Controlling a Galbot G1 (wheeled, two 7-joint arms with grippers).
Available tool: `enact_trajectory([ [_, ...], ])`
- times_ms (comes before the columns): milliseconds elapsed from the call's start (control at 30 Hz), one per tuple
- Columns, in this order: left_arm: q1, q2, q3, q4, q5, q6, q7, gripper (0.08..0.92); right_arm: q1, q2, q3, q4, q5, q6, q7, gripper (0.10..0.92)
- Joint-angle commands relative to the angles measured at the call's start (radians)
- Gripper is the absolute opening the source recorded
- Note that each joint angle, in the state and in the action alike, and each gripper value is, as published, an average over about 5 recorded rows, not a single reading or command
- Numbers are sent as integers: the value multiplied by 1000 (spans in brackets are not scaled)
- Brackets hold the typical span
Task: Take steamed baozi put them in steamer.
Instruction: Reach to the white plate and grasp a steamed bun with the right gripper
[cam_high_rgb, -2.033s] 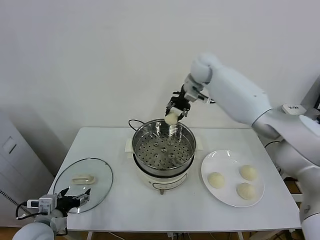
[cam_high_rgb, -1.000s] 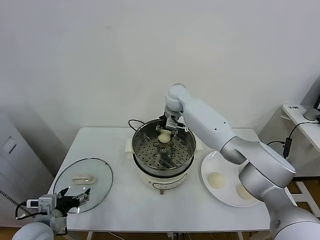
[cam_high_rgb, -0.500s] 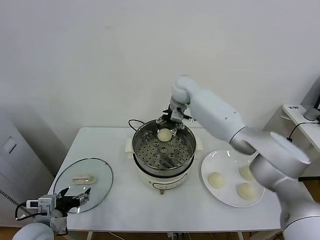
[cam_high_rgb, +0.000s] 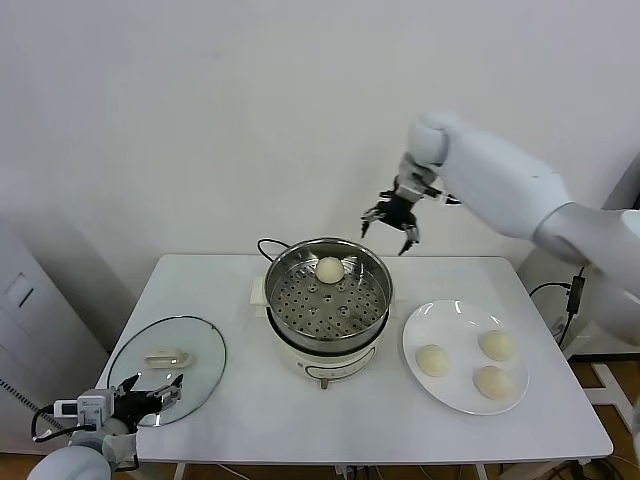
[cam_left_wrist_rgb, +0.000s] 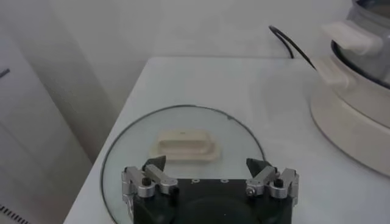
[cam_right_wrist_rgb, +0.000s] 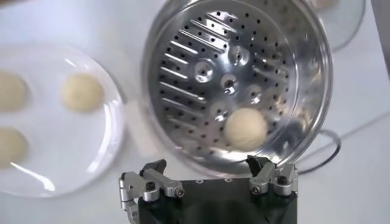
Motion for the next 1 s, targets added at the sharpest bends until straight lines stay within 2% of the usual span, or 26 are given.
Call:
enact_trajectory([
  [33,4,-2,-1,-6,1,-1,-2,823,66,-251,-239,236,278,-512,38,823],
  [167,4,-4,1,-13,2,2,-5,823,42,-331,-257,336,286,-574,75,823],
  [367,3,-9,4,-19,6,8,-11,823,-45,-393,-224,392,248,-610,135,823],
  [633,2,-14,5,-20,10,12,-15,823,-205,-399,-127,392,155,-628,191,823],
  [1000,3,-18,7,-23,11,17,-21,823,-392,-329,23,330,12,-621,244,823],
])
